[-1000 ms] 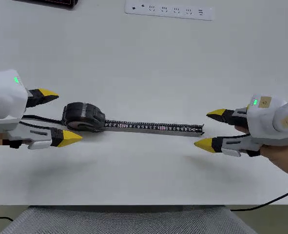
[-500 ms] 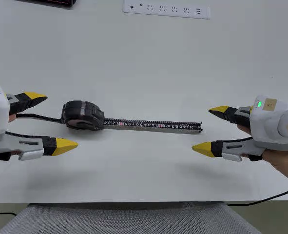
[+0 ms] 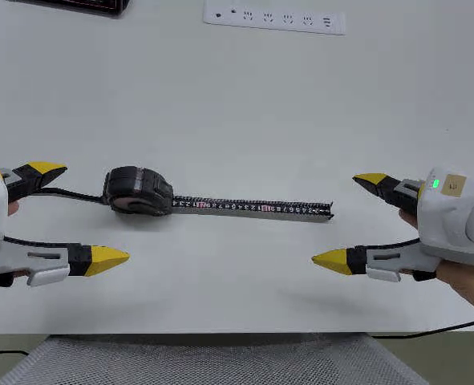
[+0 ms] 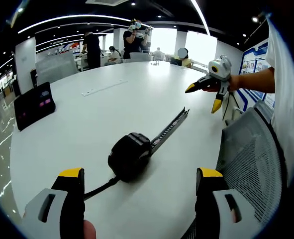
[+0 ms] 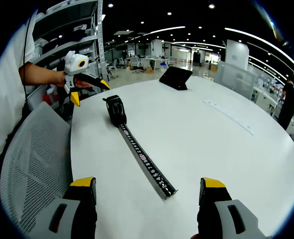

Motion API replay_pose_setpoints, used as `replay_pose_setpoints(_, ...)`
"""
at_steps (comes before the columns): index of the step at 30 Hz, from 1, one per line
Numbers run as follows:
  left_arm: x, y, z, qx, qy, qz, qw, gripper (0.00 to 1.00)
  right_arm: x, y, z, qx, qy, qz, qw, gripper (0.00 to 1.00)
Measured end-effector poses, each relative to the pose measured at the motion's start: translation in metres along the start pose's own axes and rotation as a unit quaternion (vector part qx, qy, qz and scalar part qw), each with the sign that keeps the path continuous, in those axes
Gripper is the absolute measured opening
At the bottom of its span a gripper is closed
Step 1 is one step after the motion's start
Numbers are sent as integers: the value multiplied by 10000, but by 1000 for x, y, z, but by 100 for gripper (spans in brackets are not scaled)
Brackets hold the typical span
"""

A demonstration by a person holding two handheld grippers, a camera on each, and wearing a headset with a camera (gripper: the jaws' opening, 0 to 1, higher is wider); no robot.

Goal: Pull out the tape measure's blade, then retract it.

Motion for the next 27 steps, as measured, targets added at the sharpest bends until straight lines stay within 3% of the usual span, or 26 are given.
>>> replay_pose_setpoints(8,-3,3,-5,113,82,-103,9998,94,-2,-4,-5,-65,33,50,10000,91)
replay_pose_setpoints(17,-5,5,-10,232,165,-169,9995,96,2,-7,-12,-156,77,12,9998,88)
replay_pose_setpoints(27,-9,12,-13,216,184,-230,9993,98,-4,-9,-16,-196,28,234,9995,87)
Point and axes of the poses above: the centre of the closed fingertips' face, and the gripper's own axes: z roughly forward along the fingers, y roughly to its right, x roughly out of its top, the point moved 6 cm from there along -z, roughly backward along the fingers, and after that the axes turned 12 degrees about z, right-handed, at the moved point
